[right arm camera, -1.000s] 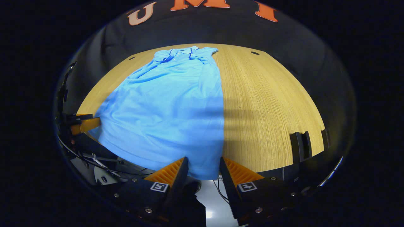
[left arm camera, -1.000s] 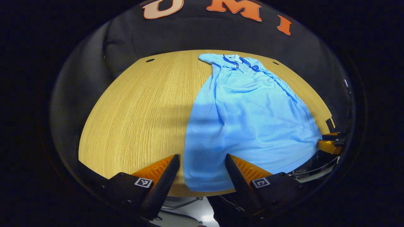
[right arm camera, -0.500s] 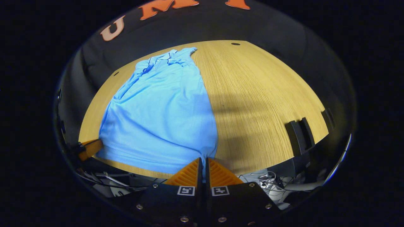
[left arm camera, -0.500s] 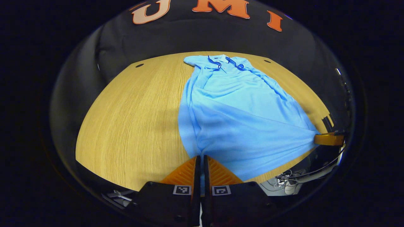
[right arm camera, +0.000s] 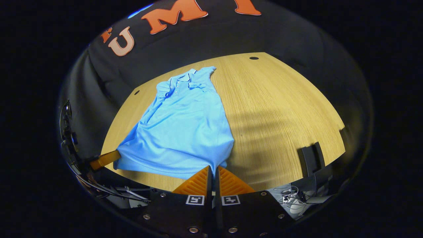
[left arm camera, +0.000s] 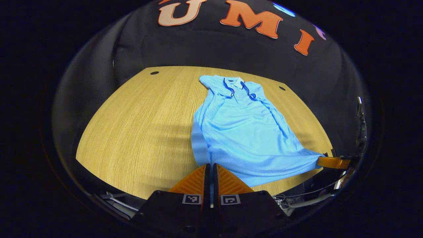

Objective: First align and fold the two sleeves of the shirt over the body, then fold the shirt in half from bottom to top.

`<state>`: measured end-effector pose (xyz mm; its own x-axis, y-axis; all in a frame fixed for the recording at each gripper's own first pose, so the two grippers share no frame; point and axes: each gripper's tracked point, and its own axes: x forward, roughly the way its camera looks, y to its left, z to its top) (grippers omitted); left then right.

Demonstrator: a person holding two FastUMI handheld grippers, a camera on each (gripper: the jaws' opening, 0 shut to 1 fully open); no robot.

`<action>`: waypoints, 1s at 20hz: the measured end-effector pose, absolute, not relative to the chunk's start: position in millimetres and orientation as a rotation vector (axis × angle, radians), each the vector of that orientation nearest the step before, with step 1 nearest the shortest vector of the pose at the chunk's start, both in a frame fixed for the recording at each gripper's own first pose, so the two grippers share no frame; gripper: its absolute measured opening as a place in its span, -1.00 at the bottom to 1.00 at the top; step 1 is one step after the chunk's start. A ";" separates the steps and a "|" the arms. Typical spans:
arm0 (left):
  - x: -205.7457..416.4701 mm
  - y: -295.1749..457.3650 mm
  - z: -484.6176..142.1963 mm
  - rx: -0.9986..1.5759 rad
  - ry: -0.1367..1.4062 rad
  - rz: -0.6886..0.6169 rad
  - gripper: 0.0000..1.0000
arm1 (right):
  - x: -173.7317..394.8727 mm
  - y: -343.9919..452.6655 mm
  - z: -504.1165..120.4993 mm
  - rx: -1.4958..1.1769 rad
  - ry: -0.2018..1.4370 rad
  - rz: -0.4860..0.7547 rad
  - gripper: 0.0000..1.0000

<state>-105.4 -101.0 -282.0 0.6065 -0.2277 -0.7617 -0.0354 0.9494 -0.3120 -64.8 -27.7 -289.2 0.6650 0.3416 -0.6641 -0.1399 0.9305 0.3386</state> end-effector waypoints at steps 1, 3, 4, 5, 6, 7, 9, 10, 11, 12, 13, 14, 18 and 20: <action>-97.8 -97.0 -274.3 -0.299 0.902 -0.108 -0.85 | -59.9 -27.0 -282.9 0.271 0.789 0.283 -0.91; -78.2 -85.0 -259.7 -0.239 0.858 -0.110 -0.85 | -48.7 -29.7 -272.8 0.259 0.770 0.284 -0.91; -69.9 -84.9 -252.0 -0.214 0.836 -0.123 -0.85 | -42.6 -31.1 -267.5 0.256 0.764 0.282 -0.92; -59.4 -83.7 -244.0 -0.195 0.816 -0.135 -0.85 | -37.0 -32.0 -260.9 0.258 0.757 0.280 -0.91; -49.7 -83.3 -237.3 -0.184 0.799 -0.145 -0.86 | -30.4 -33.1 -254.7 0.258 0.750 0.276 -0.90; -38.9 -82.8 -230.6 -0.184 0.782 -0.153 -0.85 | -23.4 -34.7 -247.8 0.254 0.742 0.274 -0.91; -18.2 -84.6 -221.0 -0.202 0.761 -0.167 -0.85 | -6.7 -36.8 -234.5 0.237 0.722 0.269 -0.92; -7.0 -84.2 -217.3 -0.211 0.754 -0.176 -0.85 | 3.1 -37.1 -227.3 0.230 0.714 0.265 -0.92; 4.9 -83.2 -212.5 -0.214 0.745 -0.183 -0.88 | 12.9 -35.8 -219.4 0.226 0.707 0.266 -0.92; 16.3 -82.9 -208.7 -0.220 0.739 -0.197 -0.88 | 24.1 -35.2 -211.8 0.219 0.697 0.263 -0.92; 28.2 -81.1 -203.5 -0.226 0.732 -0.206 -0.88 | 35.6 -32.9 -204.6 0.210 0.688 0.264 -0.92; 39.9 -79.0 -200.6 -0.231 0.727 -0.216 -0.85 | 48.5 -31.3 -197.9 0.200 0.678 0.261 -0.92; 91.5 -69.7 -194.6 -0.257 0.724 -0.242 -0.85 | 94.1 -20.7 -177.6 0.212 0.666 0.240 -0.91; 119.0 -61.5 -198.4 -0.248 0.727 -0.240 -0.82 | 117.5 -15.0 -171.2 0.215 0.663 0.230 -0.92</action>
<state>119.0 -61.5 -198.4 0.7225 -0.3001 -0.6229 0.1296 0.9437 -0.3044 117.5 -15.0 -171.2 0.7650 0.2777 -0.5811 -0.1415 0.9527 0.2690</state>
